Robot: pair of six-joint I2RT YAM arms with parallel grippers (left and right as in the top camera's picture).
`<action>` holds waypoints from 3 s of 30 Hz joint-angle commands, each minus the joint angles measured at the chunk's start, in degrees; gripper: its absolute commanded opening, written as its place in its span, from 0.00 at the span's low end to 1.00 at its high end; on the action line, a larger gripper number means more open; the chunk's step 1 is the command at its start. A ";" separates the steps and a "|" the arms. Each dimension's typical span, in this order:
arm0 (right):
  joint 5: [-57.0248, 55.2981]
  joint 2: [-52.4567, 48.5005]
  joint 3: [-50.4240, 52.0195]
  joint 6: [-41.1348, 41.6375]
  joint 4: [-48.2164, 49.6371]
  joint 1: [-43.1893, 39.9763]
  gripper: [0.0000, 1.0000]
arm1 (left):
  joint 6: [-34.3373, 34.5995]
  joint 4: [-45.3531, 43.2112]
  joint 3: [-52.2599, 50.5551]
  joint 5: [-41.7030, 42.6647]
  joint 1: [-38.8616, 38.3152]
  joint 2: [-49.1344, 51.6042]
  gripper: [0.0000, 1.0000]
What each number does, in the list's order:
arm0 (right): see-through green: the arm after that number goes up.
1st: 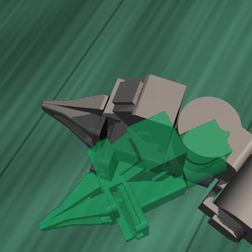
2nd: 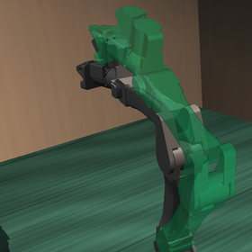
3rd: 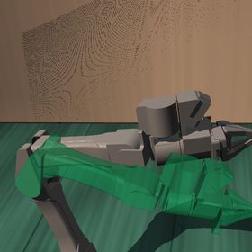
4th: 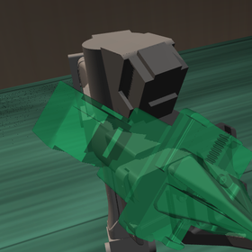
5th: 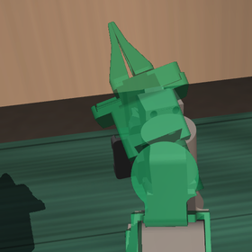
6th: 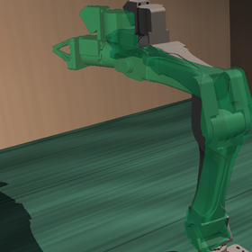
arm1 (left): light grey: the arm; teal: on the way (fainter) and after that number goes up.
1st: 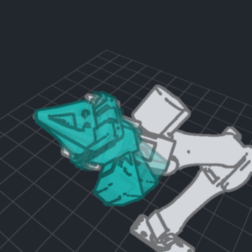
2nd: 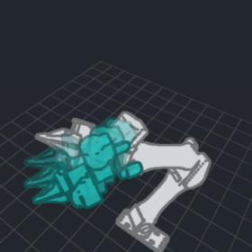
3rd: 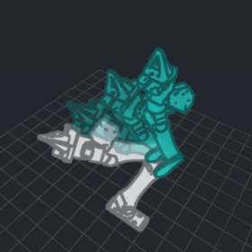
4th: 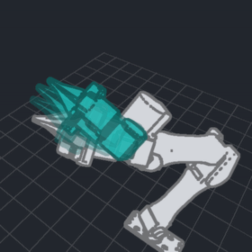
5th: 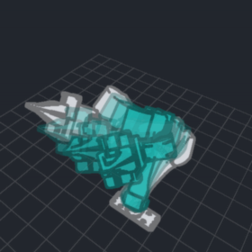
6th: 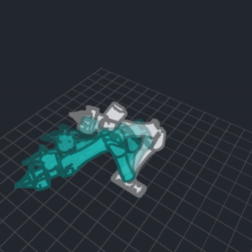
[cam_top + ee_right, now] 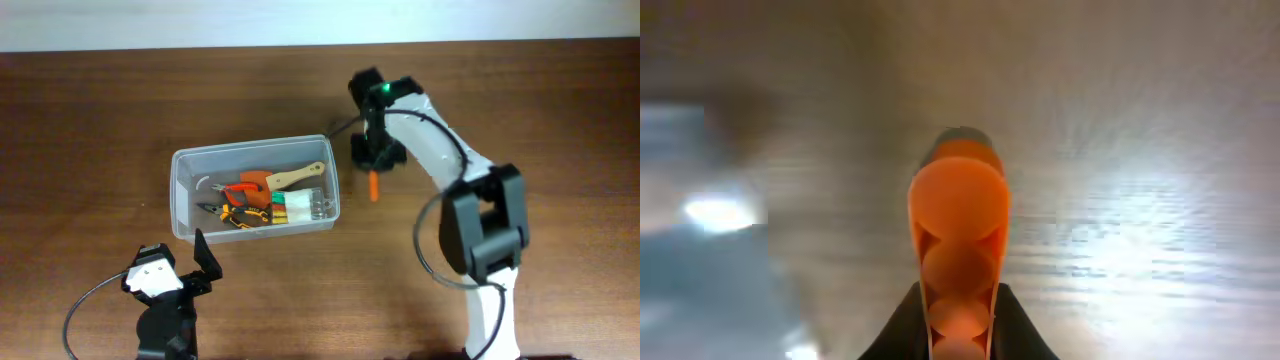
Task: Pack container
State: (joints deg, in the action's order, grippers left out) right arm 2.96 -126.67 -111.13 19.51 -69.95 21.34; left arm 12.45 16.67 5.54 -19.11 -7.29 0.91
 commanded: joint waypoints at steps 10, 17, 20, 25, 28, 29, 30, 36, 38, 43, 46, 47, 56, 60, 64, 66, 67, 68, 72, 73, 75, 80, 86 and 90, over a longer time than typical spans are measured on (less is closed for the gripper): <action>4.37 14.51 -9.44 -46.56 1.68 18.01 0.04 | -0.50 0.04 -0.22 -0.20 -0.22 -0.22 0.99; 4.11 5.86 -4.52 -74.60 3.19 23.34 0.04 | -0.50 0.04 -0.22 -0.20 -0.22 -0.22 0.99; 3.48 1.20 -4.42 -78.23 5.25 23.19 0.04 | -0.50 0.04 -0.22 -0.20 -0.22 -0.22 0.99; 1.42 -2.73 -4.42 -75.67 10.84 22.40 0.31 | -0.50 0.04 -0.22 -0.22 -0.22 -0.22 0.99; -5.05 -2.27 -5.51 -67.87 14.23 22.51 0.98 | -0.50 0.04 -0.22 -0.20 -0.22 -0.22 0.99; -7.32 -2.03 -6.43 -64.89 14.27 22.60 0.98 | -0.50 0.04 -0.22 -0.20 -0.22 -0.22 0.99; -9.66 -1.44 -7.65 -61.05 13.92 22.75 0.98 | -0.50 0.04 -0.20 -0.20 -0.22 -0.22 0.99; -12.46 3.91 -18.27 -42.93 4.09 24.06 0.98 | -0.50 0.04 -0.22 -0.20 -0.22 -0.22 0.99; -12.44 6.16 -23.34 -37.16 -0.59 24.98 0.98 | -0.50 0.04 -0.22 -0.20 -0.22 -0.22 0.99; -12.15 11.98 -33.48 -27.74 -8.98 27.85 0.98 | -0.50 0.04 -0.22 -0.22 -0.22 -0.22 0.99; -7.85 16.11 -37.92 -24.52 -11.72 30.25 0.98 | -0.50 0.04 -0.22 -0.20 -0.22 -0.22 0.99; -6.51 17.42 -38.60 -24.55 -11.91 30.99 0.98 | -0.50 0.04 -0.22 -0.20 -0.22 -0.22 0.99; -3.61 26.67 -39.21 -24.83 -12.61 37.24 0.98 | -0.50 0.04 -0.22 -0.20 -0.22 -0.22 0.99; -13.38 29.31 -39.23 -28.22 -19.82 36.26 0.98 | -0.50 0.04 -0.22 -0.20 -0.22 -0.22 0.99; -20.90 36.63 -39.23 -27.26 -23.85 32.59 0.98 | -0.50 0.04 -0.22 -0.20 -0.22 -0.22 0.99; -23.26 40.41 -39.21 -24.61 -23.74 29.24 0.98 | -0.50 0.04 -0.22 -0.20 -0.22 -0.22 0.99; -23.12 42.47 -39.19 -23.63 -23.71 26.53 0.98 | -0.50 0.04 -0.22 -0.20 -0.22 -0.22 0.99; -22.99 44.61 -39.08 -21.38 -23.63 23.30 0.98 | -0.50 0.04 -0.22 -0.20 -0.22 -0.22 0.99; -19.80 52.50 -35.52 -16.92 -20.96 8.41 0.98 | -0.50 0.04 -0.22 -0.20 -0.22 -0.22 0.99; -18.71 54.97 -33.44 -17.07 -19.54 4.24 0.98 | -0.50 0.04 -0.22 -0.20 -0.22 -0.22 0.99; -17.03 59.56 -28.61 -18.32 -16.94 -1.49 0.98 | -0.50 0.04 -0.22 -0.22 -0.22 -0.22 0.99; -12.94 72.02 -10.03 -21.14 -9.99 -9.70 0.98 | -0.50 0.04 -0.22 -0.20 -0.22 -0.22 0.99; -0.55 89.46 25.64 -20.96 4.79 -16.11 0.98 | -0.50 0.04 -0.22 -0.22 -0.22 -0.22 0.99; 6.97 101.92 56.15 -20.94 23.02 -19.21 0.98 | -0.50 0.04 -0.22 -0.20 -0.22 -0.22 0.99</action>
State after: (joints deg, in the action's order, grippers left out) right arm 0.78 -32.40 -72.71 -1.37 -53.98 4.60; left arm 12.45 16.58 5.54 -19.09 -7.29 0.91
